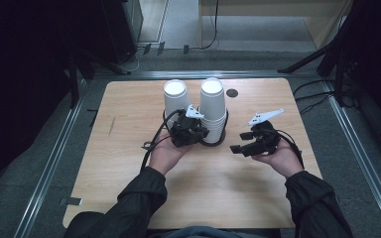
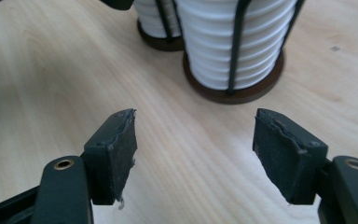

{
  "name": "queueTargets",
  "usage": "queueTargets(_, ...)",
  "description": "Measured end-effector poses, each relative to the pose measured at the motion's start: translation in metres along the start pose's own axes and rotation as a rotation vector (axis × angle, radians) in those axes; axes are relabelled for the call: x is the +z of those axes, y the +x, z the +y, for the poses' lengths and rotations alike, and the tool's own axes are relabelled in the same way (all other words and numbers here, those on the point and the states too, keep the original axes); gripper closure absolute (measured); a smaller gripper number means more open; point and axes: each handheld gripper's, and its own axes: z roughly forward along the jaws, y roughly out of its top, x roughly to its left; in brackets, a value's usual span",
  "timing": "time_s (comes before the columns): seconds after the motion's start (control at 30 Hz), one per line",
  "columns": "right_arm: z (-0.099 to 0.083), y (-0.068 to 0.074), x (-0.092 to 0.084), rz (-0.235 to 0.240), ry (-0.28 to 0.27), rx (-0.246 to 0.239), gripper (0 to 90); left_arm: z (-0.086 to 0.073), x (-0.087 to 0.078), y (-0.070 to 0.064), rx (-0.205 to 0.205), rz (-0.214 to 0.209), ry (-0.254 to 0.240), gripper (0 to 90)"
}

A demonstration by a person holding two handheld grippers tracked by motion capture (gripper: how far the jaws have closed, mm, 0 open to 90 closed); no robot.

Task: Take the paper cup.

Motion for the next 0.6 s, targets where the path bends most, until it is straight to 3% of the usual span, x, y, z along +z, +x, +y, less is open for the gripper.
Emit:
queueTargets(0.23,0.018,-0.003,-0.013,-0.005,-0.017,-0.016,29.2,0.005,-0.001,0.006,-0.092,0.017,-0.013,89.6)
queueTargets(0.4,0.038,-0.005,-0.02,-0.01,-0.032,-0.049,27.9,0.007,0.001,0.004,-0.127,0.052,-0.022,90.0)
queueTargets(0.6,0.064,-0.005,-0.026,-0.025,-0.039,-0.053,28.4,0.01,0.0,-0.008,-0.102,0.132,-0.031,90.0)
